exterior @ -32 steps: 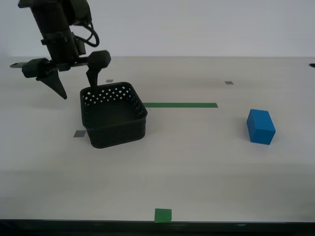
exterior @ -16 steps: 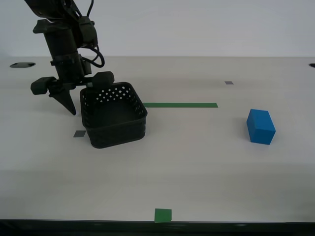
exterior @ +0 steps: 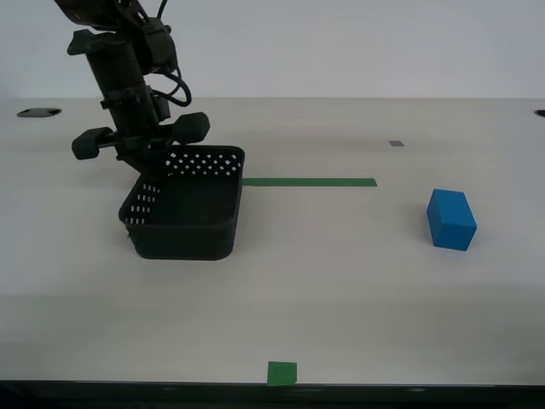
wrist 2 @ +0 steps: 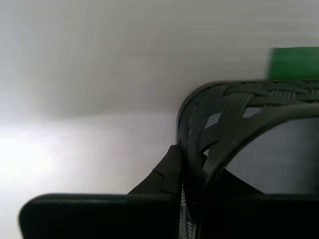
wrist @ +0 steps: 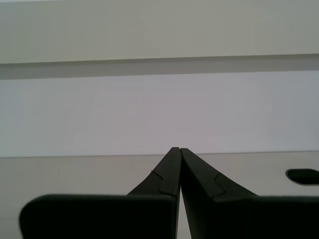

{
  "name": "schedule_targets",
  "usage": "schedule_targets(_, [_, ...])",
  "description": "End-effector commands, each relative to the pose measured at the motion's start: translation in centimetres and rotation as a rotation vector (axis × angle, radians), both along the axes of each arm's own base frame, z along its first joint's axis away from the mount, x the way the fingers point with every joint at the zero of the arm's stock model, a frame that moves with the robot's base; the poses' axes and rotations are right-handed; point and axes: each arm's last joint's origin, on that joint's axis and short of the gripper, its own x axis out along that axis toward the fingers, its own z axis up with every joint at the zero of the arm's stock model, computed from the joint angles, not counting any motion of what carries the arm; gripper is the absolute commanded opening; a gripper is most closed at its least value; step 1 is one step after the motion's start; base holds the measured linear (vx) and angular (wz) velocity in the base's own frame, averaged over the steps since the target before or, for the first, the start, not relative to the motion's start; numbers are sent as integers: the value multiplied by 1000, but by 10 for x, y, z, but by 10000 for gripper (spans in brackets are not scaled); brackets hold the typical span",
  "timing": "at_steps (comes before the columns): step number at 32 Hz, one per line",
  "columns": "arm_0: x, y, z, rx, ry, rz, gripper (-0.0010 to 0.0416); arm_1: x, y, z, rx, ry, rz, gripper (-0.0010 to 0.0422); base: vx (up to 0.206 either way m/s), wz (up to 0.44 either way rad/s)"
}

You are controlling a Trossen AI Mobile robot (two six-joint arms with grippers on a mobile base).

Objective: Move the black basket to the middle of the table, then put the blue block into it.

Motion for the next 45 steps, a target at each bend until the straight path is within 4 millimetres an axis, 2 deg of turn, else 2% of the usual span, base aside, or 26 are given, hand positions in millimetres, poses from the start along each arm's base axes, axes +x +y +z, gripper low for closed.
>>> schedule_targets(1, [0, 0, 1, -1, -4, 1, 1, 11, -24, 19, -62, -48, -36, -2, 0, 0])
schedule_targets(6, [0, 0, 0, -1, -2, 1, 0, 30, -58, 50, -108, -169, -94, -2, 0, 0])
schedule_targets(8, [0, 0, 0, -1, -1, 1, 0, 38, -66, 55, -115, -184, -105, -2, 0, 0])
schedule_targets(9, [0, 0, 0, -1, -1, 1, 0, 50, -76, 55, -105, -160, -119, -2, 0, 0])
schedule_targets(11, [0, 0, 0, -1, -1, 1, 0, 57, -83, 55, -102, -153, -135, -2, 0, 0])
schedule_targets(13, [0, 0, 0, -1, -1, 1, 0, 76, -101, 48, -96, -134, -157, -2, 0, 0])
schedule_targets(20, [0, 0, -3, -2, 30, 1, 0, 100, -142, 38, -77, -83, -218, -2, 0, 0])
schedule_targets(30, [0, 0, -4, -3, 40, 1, 0, 104, -148, 34, -75, -82, -231, 0, 0, 0])
schedule_targets(34, [0, 0, -4, -2, 41, 1, 0, 104, -147, 34, -74, -79, -232, 27, 0, 0])
schedule_targets(35, [0, 0, -4, -2, 43, 1, 0, 103, -147, 34, -74, -77, -234, 44, 0, 0])
schedule_targets(36, [0, 0, -4, -3, 43, 1, 0, 103, -147, 34, -73, -74, -234, 90, 0, 0])
schedule_targets(37, [0, 0, -4, -3, 43, 1, 0, 103, -147, 34, -73, -74, -234, 104, 0, 0])
schedule_targets(38, [0, 0, -4, -3, 46, 1, 0, 103, -147, 35, -73, -75, -234, 149, 0, 0])
schedule_targets(39, [0, 0, -5, -2, 50, 1, 0, 103, -147, 36, -73, -74, -234, 161, 0, 0])
schedule_targets(40, [-1, 0, -7, -2, 78, 1, 0, 105, -148, 44, -79, -92, -242, 197, 0, 0])
schedule_targets(42, [-2, 0, -14, 0, 151, 2, 0, 109, -148, 60, -89, -130, -257, 218, 0, 0])
schedule_targets(45, [-6, 1, -20, 25, 264, 11, 0, 110, -137, 93, -70, -227, -293, 216, 0, 0])
